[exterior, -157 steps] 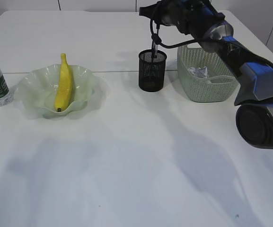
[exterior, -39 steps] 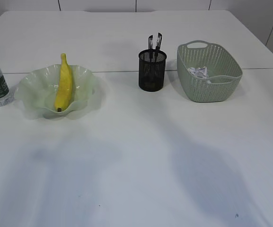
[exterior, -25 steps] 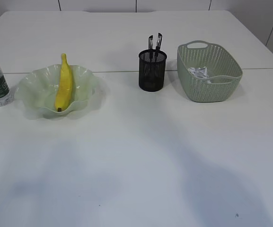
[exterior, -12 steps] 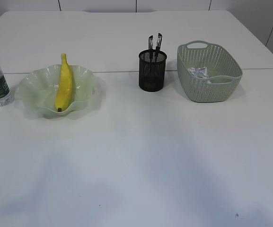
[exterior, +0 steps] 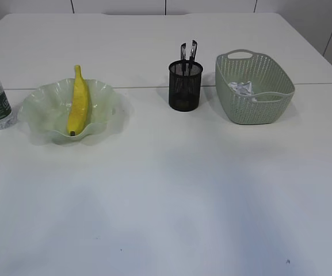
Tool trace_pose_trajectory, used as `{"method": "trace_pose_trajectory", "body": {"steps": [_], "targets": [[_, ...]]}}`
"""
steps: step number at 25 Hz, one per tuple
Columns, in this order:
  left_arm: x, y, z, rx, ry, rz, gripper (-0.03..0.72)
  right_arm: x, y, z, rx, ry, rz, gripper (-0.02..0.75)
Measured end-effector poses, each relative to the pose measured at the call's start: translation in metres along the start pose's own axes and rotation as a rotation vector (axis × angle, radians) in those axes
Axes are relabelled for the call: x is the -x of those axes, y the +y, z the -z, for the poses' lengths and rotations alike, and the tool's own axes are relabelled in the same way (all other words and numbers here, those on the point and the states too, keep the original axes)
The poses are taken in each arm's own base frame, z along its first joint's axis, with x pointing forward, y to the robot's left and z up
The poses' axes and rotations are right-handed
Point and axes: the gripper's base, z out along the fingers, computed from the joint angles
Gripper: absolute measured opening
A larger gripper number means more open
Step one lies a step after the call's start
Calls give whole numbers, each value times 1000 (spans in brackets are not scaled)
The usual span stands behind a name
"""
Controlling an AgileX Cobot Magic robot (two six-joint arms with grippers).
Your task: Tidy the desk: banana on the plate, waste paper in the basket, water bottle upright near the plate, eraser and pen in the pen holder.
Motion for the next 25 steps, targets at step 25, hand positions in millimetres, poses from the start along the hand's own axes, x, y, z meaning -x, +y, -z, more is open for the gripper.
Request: {"method": "trace_pose_trajectory", "body": {"steps": [25], "targets": [[-18, 12, 66, -105, 141, 103, -19, -176, -9, 169, 152, 323, 71, -10]]}}
